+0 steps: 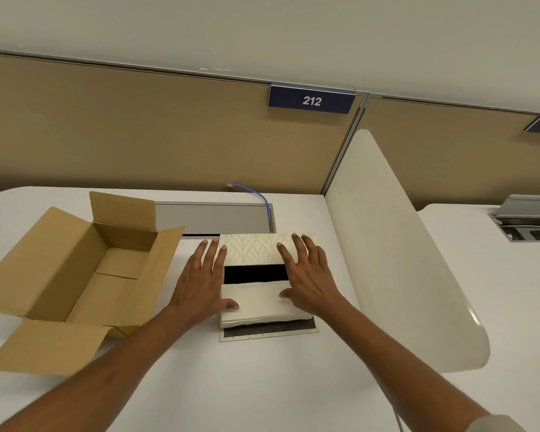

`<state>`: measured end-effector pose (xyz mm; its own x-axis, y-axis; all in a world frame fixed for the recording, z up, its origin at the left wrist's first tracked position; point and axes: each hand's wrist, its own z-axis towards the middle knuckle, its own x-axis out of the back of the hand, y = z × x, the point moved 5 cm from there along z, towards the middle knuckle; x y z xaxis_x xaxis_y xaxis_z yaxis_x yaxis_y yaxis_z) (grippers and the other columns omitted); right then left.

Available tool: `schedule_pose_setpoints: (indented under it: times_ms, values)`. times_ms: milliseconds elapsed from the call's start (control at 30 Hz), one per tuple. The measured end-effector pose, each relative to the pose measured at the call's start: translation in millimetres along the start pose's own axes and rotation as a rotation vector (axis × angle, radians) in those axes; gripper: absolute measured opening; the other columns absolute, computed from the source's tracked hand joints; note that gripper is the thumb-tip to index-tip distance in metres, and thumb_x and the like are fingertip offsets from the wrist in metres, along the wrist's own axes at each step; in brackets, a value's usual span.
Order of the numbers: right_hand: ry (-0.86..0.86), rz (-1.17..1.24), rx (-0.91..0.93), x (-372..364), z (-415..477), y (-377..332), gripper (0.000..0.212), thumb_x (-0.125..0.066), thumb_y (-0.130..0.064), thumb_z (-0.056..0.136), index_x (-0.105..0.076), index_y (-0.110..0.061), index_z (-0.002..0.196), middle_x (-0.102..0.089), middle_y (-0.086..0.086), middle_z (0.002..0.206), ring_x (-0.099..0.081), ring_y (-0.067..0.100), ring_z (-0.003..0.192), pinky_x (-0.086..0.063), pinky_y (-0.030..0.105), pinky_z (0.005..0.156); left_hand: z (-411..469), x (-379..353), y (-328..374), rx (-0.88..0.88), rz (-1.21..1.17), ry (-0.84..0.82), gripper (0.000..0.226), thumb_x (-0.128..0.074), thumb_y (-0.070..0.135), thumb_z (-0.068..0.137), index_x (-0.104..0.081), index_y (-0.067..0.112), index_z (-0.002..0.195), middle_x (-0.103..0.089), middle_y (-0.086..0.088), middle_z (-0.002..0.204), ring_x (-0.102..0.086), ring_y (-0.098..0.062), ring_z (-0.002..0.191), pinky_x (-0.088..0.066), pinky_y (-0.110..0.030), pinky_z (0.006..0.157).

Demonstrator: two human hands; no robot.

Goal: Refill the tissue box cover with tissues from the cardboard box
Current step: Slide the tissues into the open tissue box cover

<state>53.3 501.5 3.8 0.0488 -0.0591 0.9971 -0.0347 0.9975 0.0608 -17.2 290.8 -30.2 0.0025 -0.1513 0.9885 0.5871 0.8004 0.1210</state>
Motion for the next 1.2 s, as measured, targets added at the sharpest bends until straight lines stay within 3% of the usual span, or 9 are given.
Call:
schedule_pose_setpoints:
  times_ms: [100,200,467,533,600,667,733,867,1200]
  values:
    - [-0.089,-0.051,-0.030,-10,6,7,0.123,-0.088,-0.053,0.053,-0.021,-0.017,0.149,-0.025,0.025,0.154,-0.018,0.047,0.141,-0.026,0.057,0.109,9,-16,-4,0.113,0.012,-0.127,0.140,-0.064,0.084,0.049,0.002,0.014,0.150,0.004,-0.009,0.162,0.011,-0.033,0.147,-0.008,-0.045,0.116]
    - [-0.171,-0.093,-0.046,-21,6,12,0.122,-0.086,-0.054,0.056,-0.019,-0.014,0.149,-0.025,0.025,0.154,-0.017,0.047,0.142,-0.024,0.058,0.110,14,-28,-5,0.119,0.036,-0.179,0.140,-0.063,0.084,0.049,0.006,0.017,0.151,0.009,-0.006,0.162,0.016,-0.032,0.146,0.000,-0.044,0.115]
    - [-0.223,-0.118,-0.072,-30,7,13,0.113,-0.084,-0.050,0.062,-0.022,-0.012,0.149,-0.024,0.023,0.155,-0.023,0.044,0.140,-0.026,0.062,0.103,10,-31,-7,0.154,0.012,-0.151,0.131,-0.065,0.081,0.052,-0.006,0.019,0.151,0.000,-0.004,0.162,-0.003,-0.032,0.147,-0.019,-0.049,0.115]
    - [-0.225,-0.120,-0.068,-29,7,13,0.112,-0.083,-0.050,0.065,-0.020,-0.013,0.149,-0.021,0.022,0.156,-0.020,0.044,0.141,-0.024,0.062,0.104,-2,-24,-8,0.225,-0.061,-0.066,0.114,-0.066,0.074,0.062,-0.021,0.014,0.148,-0.020,-0.011,0.159,-0.022,-0.035,0.142,-0.032,-0.049,0.109]
    - [-0.231,-0.121,-0.068,-30,7,13,0.112,-0.082,-0.050,0.066,-0.017,-0.013,0.150,-0.018,0.021,0.157,-0.018,0.043,0.142,-0.023,0.062,0.104,-21,-20,-7,0.349,-0.192,0.043,0.081,-0.057,0.063,0.078,-0.043,0.009,0.137,-0.047,-0.019,0.140,-0.046,-0.037,0.124,-0.046,-0.047,0.094]
    - [-0.233,-0.121,-0.068,-30,6,13,0.113,-0.082,-0.050,0.066,-0.017,-0.013,0.150,-0.017,0.022,0.157,-0.017,0.044,0.142,-0.022,0.062,0.105,-40,-26,-4,0.483,-0.361,0.027,0.057,-0.045,0.050,0.090,-0.053,0.008,0.127,-0.057,-0.019,0.126,-0.056,-0.033,0.110,-0.050,-0.043,0.083]
    - [-0.235,-0.123,-0.065,-30,7,13,0.113,-0.082,-0.050,0.066,-0.016,-0.014,0.150,-0.017,0.022,0.158,-0.017,0.044,0.142,-0.022,0.062,0.105,-50,-36,2,0.562,-0.517,-0.043,0.042,-0.044,0.033,0.097,-0.052,0.007,0.128,-0.058,-0.019,0.126,-0.057,-0.033,0.110,-0.049,-0.041,0.085]
    - [-0.230,-0.117,-0.056,-30,10,16,0.110,-0.079,-0.054,0.069,-0.016,-0.015,0.150,-0.018,0.020,0.158,-0.018,0.043,0.142,-0.022,0.062,0.106,-50,-42,11,0.653,-0.760,-0.122,0.042,-0.045,0.028,0.098,-0.051,0.002,0.130,-0.060,-0.018,0.128,-0.055,-0.034,0.116,-0.045,-0.039,0.095]
    - [-0.215,-0.101,-0.012,-30,10,22,0.100,-0.069,-0.057,0.078,-0.013,-0.019,0.152,-0.013,0.017,0.160,-0.014,0.040,0.144,-0.020,0.060,0.107,-41,-51,26,0.745,-0.803,-0.229,0.045,-0.056,0.031,0.092,-0.048,0.004,0.128,-0.060,-0.015,0.125,-0.058,-0.033,0.109,-0.049,-0.039,0.088]
